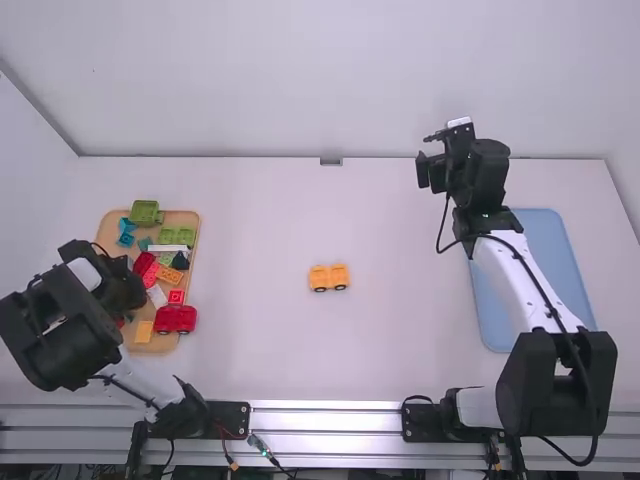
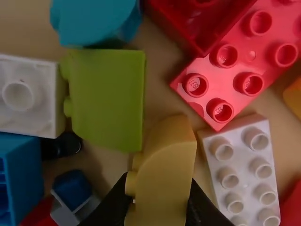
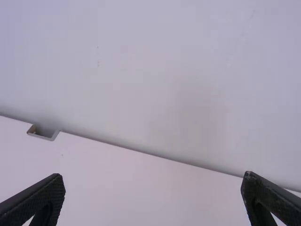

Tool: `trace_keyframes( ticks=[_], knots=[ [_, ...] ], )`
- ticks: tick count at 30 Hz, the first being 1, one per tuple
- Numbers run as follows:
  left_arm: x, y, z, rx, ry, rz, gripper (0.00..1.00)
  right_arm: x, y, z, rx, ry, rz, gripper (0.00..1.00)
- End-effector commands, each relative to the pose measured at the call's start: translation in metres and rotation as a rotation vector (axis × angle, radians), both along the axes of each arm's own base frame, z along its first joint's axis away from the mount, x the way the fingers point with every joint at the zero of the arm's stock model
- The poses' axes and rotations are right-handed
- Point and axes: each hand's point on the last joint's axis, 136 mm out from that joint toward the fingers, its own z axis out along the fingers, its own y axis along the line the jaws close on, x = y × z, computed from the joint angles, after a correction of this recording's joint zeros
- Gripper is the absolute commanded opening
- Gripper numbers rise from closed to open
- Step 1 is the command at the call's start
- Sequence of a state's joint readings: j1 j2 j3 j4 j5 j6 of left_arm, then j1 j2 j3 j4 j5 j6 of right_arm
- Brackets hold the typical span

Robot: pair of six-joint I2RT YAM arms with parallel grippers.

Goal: Assemble lego blocks to make yellow taxi

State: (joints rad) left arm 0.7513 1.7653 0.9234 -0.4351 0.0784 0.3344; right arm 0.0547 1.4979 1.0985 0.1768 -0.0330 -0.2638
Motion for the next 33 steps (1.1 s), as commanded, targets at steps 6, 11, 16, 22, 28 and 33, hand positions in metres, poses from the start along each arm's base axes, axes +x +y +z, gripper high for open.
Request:
trace_keyframes(
  ticks=[6, 11, 16, 22, 28, 33],
  knots=[
    [-0.001, 0.003, 0.013, 0.048, -0.004, 0.084, 0.02, -0.001, 0.034, 0.017, 0.07, -0.032, 0.192, 0.99],
    [0.009, -0.005, 0.05, 0.117, -0.073, 0.047, 0.02, -0.001, 0.037, 0.022, 0.161, -0.035, 0.182, 0.99],
    [0.05, -0.052, 0.109, 0.217, -0.277, -0.177, 0.02, -0.004, 0.049, 0.024, 0.261, -0.014, 0.227, 0.99],
    [0.115, -0.141, 0.161, 0.333, -0.53, -0.556, 0.02, 0.002, 0.076, 0.005, 0.424, 0.063, 0.354, 0.99],
    [0.158, -0.244, 0.171, 0.432, -0.667, -0.906, 0.01, 0.001, 0.126, -0.041, 0.587, 0.262, 0.667, 0.99],
    [0.178, -0.302, 0.164, 0.466, -0.741, -1.093, 0.01, -0.017, 0.161, -0.057, 0.687, 0.376, 0.937, 0.99]
  ],
)
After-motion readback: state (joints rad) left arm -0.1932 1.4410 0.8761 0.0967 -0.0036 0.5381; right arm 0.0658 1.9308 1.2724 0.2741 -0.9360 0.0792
